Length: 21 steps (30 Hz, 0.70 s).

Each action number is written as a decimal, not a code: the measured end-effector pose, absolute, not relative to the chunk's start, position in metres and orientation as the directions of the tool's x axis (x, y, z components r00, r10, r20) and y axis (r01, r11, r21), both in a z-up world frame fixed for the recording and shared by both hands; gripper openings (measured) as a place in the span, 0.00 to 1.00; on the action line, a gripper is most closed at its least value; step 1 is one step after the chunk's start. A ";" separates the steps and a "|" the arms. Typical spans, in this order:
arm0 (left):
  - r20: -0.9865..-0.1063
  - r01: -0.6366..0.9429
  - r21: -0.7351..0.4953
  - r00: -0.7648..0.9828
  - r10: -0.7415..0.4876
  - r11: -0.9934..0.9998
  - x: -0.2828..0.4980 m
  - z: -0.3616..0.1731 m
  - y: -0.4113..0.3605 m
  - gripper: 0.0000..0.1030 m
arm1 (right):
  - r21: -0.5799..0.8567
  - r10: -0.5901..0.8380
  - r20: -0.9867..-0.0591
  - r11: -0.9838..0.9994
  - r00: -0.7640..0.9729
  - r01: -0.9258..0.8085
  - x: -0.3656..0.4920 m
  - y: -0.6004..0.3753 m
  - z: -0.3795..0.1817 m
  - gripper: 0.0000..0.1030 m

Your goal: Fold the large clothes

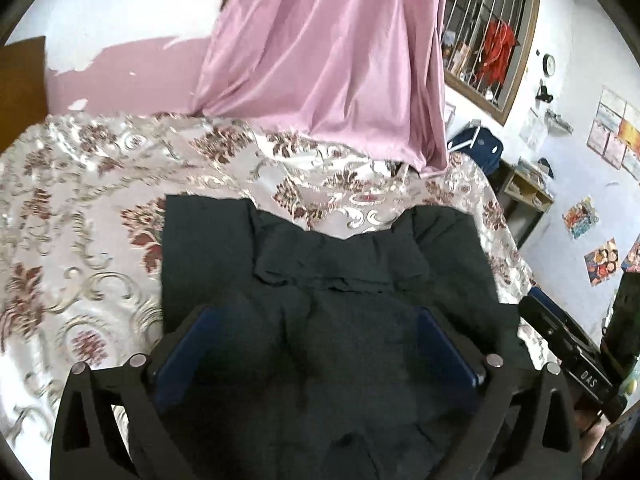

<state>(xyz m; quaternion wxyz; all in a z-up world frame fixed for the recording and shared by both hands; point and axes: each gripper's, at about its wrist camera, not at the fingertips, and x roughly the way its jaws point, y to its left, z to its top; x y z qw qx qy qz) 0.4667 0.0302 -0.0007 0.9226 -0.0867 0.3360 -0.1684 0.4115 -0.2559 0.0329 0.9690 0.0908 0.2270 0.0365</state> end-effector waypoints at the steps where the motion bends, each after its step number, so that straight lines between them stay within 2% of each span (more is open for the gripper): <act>1: -0.583 0.251 -0.272 0.725 -0.366 0.929 0.455 0.007 0.033 0.99 | 0.195 0.113 -0.420 0.980 0.901 -0.032 0.401 -0.255 0.039 0.80; 4: -0.568 0.252 -0.254 0.743 -0.355 0.934 0.424 0.027 0.035 0.99 | 0.195 0.116 -0.387 0.980 0.915 -0.041 0.374 -0.254 0.055 0.89; 12: -0.526 0.260 -0.130 0.800 -0.289 0.957 0.323 0.074 0.033 1.00 | 0.155 0.109 -0.382 0.987 0.918 -0.052 0.295 -0.254 0.106 0.91; 21: -0.486 0.255 -0.078 0.834 -0.260 0.964 0.212 0.110 0.048 1.00 | 0.145 0.102 -0.393 0.988 0.914 -0.049 0.192 -0.250 0.159 0.91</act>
